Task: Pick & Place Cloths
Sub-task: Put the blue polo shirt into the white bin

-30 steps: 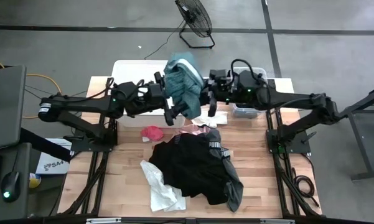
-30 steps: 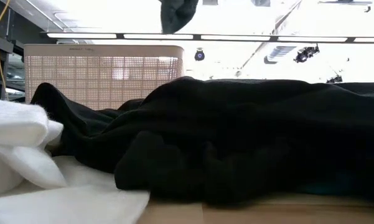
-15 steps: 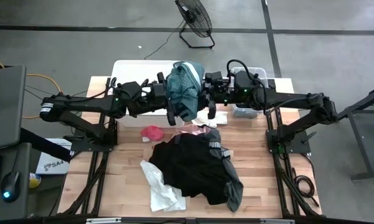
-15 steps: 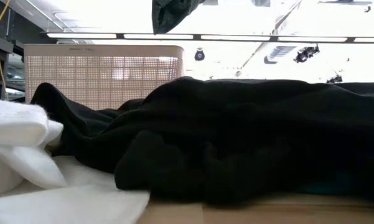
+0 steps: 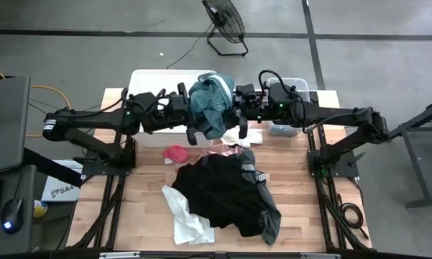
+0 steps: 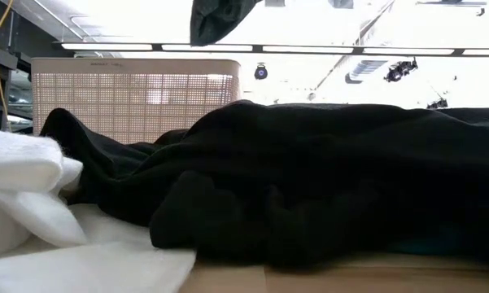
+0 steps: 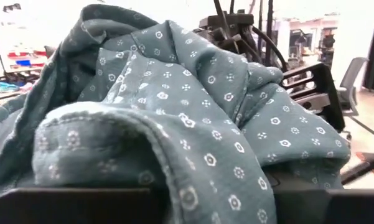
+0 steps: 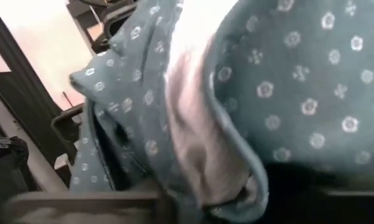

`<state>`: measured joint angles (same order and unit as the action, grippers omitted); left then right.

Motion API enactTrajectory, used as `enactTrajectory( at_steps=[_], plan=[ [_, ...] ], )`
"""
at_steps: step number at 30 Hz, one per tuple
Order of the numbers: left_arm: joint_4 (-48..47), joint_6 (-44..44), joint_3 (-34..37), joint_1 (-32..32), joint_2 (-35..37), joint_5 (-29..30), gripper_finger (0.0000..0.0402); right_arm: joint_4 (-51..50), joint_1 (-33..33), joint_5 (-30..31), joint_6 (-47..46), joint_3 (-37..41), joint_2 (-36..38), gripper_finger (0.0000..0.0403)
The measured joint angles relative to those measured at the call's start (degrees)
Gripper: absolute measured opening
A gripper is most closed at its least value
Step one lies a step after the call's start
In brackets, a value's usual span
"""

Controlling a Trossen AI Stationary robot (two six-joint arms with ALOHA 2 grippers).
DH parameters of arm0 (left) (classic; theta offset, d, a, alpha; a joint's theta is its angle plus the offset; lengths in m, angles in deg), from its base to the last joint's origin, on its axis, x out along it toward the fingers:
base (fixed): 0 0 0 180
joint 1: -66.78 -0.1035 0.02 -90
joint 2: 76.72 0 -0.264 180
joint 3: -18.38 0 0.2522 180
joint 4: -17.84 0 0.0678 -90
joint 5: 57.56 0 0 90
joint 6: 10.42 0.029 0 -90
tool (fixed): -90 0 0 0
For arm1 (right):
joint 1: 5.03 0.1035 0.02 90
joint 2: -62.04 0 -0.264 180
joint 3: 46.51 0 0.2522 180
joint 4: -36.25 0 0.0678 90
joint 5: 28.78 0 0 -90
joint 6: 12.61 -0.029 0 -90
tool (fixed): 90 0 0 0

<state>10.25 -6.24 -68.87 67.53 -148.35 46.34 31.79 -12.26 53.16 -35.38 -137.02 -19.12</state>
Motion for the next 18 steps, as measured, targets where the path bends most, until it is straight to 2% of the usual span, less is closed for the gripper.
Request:
enactTrajectory(
  at_steps=[5,9,13,18],
  plan=[
    [-1.6,-0.1,0.0,0.0,1.1,-0.5,0.0064,-0.1,0.0,0.3,0.0,0.1,-0.1,0.0209],
    [-2.6,0.3,0.1,0.1,1.8,-0.7,0.0064,-0.6,-0.1,-1.5,0.1,0.1,0.2,0.0278],
    [-5.6,2.7,0.3,0.0,3.4,5.1,0.0061,-2.3,0.0,-1.2,0.0,0.0,3.2,0.0313],
    [-8.0,6.0,0.3,-0.1,6.0,14.0,0.0061,-6.0,0.0,1.1,1.0,-0.2,7.3,0.0321]
  ],
)
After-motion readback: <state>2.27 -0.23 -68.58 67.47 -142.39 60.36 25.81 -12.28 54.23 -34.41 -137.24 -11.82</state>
